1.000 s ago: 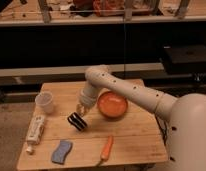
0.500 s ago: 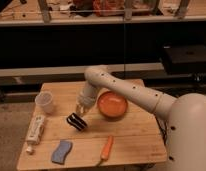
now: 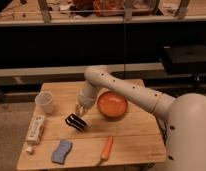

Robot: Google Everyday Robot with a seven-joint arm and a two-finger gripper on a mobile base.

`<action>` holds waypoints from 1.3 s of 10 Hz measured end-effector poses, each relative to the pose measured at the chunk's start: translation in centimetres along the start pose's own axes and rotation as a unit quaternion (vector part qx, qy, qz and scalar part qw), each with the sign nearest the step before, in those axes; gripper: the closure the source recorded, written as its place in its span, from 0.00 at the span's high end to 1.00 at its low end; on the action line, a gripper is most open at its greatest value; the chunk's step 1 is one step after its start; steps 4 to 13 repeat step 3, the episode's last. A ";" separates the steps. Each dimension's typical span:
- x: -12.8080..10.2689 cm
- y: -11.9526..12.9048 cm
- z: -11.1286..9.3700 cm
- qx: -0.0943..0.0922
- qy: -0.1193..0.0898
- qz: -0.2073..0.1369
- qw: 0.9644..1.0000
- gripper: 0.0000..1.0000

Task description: Knock the eraser over

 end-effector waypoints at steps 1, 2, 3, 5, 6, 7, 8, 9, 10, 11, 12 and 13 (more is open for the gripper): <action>0.0 0.0 0.0 0.000 -0.001 0.000 1.000 0.01; -0.1 0.0 0.0 0.001 -0.002 -0.001 1.000 0.01; -0.1 -0.1 0.0 0.001 -0.004 -0.002 1.000 0.01; -0.1 -0.1 0.0 0.001 -0.004 -0.002 1.000 0.01; -0.1 -0.1 0.0 0.001 -0.004 -0.002 1.000 0.01; -0.1 -0.1 0.0 0.001 -0.004 -0.002 1.000 0.01; -0.1 -0.1 0.0 0.001 -0.004 -0.002 1.000 0.01; -0.1 -0.1 0.0 0.001 -0.004 -0.002 1.000 0.01; -0.1 -0.1 0.0 0.001 -0.004 -0.002 1.000 0.01; -0.1 -0.1 0.0 0.001 -0.004 -0.002 1.000 0.01; -0.1 -0.1 0.0 0.001 -0.004 -0.002 1.000 0.01; -0.1 -0.1 0.0 0.001 -0.004 -0.002 1.000 0.01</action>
